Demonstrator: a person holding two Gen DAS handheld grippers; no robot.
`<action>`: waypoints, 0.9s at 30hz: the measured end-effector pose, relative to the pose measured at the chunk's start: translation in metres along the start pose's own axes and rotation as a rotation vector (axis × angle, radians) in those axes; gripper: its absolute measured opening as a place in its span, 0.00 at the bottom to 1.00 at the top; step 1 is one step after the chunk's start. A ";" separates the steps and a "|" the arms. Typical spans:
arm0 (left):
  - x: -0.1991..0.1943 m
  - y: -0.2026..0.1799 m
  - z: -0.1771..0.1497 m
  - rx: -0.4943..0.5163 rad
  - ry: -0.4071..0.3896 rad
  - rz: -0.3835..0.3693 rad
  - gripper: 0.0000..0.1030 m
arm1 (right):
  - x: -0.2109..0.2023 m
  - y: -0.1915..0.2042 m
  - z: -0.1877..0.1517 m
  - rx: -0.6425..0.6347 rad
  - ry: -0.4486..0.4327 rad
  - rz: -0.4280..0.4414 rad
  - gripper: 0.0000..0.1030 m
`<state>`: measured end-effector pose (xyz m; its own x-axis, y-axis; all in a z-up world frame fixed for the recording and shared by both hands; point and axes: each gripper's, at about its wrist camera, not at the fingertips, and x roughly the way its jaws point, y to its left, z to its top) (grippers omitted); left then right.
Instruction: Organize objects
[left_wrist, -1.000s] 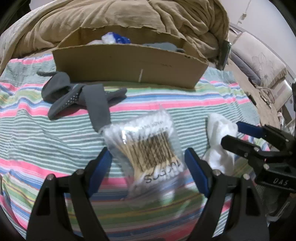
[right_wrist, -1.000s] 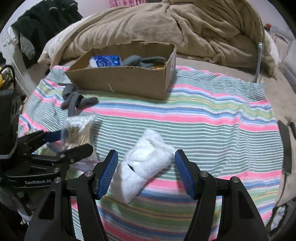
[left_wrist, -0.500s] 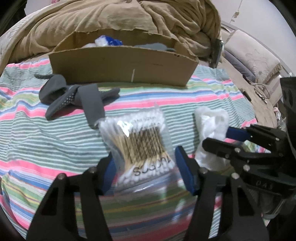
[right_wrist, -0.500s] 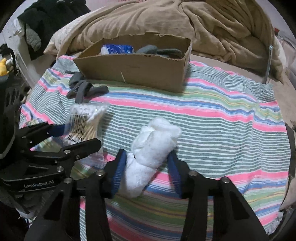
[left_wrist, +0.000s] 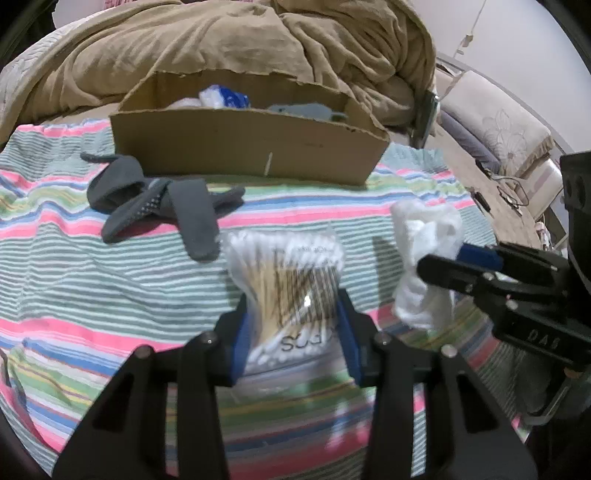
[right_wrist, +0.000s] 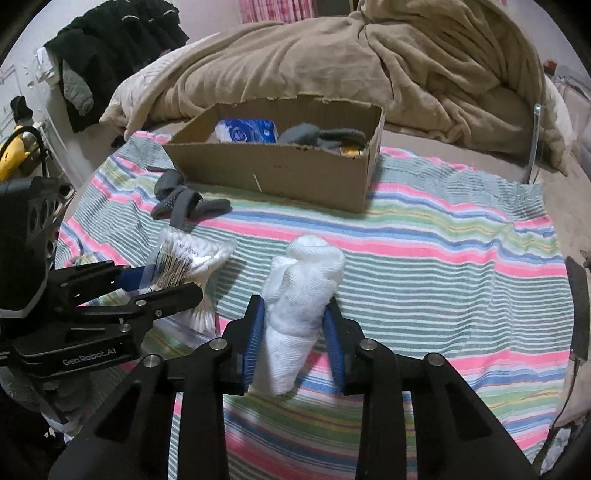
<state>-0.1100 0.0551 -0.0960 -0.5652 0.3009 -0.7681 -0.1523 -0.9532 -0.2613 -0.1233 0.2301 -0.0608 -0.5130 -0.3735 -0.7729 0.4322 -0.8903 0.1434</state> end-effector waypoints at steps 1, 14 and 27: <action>-0.002 0.001 0.000 -0.002 -0.004 -0.002 0.42 | -0.002 0.000 0.001 -0.001 -0.004 0.001 0.32; -0.041 0.012 0.018 -0.013 -0.081 0.003 0.41 | -0.026 0.004 0.023 -0.034 -0.075 -0.004 0.32; -0.062 0.036 0.046 -0.013 -0.127 0.016 0.41 | -0.038 0.017 0.059 -0.073 -0.136 0.013 0.33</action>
<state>-0.1182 0.0009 -0.0309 -0.6659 0.2784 -0.6921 -0.1320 -0.9571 -0.2580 -0.1403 0.2139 0.0070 -0.6005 -0.4213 -0.6796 0.4900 -0.8655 0.1036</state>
